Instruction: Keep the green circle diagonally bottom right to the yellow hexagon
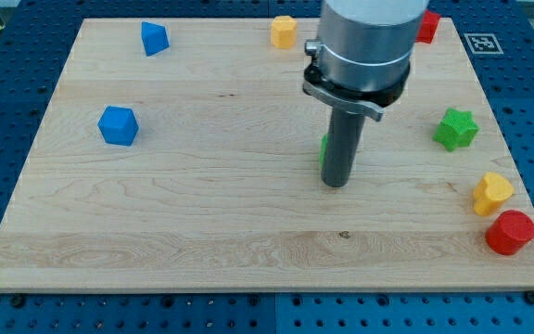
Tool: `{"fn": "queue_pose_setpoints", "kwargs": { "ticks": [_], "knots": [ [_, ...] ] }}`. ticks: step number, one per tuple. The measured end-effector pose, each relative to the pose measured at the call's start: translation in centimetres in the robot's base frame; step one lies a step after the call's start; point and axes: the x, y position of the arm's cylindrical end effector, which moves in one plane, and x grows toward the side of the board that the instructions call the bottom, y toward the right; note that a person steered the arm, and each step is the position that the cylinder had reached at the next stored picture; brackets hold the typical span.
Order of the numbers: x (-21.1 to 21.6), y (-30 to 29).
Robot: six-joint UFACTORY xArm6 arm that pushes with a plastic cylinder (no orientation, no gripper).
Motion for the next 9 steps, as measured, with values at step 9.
{"fn": "queue_pose_setpoints", "kwargs": {
  "ticks": [9],
  "knots": [
    [-4.7, -2.6]
  ]
}}
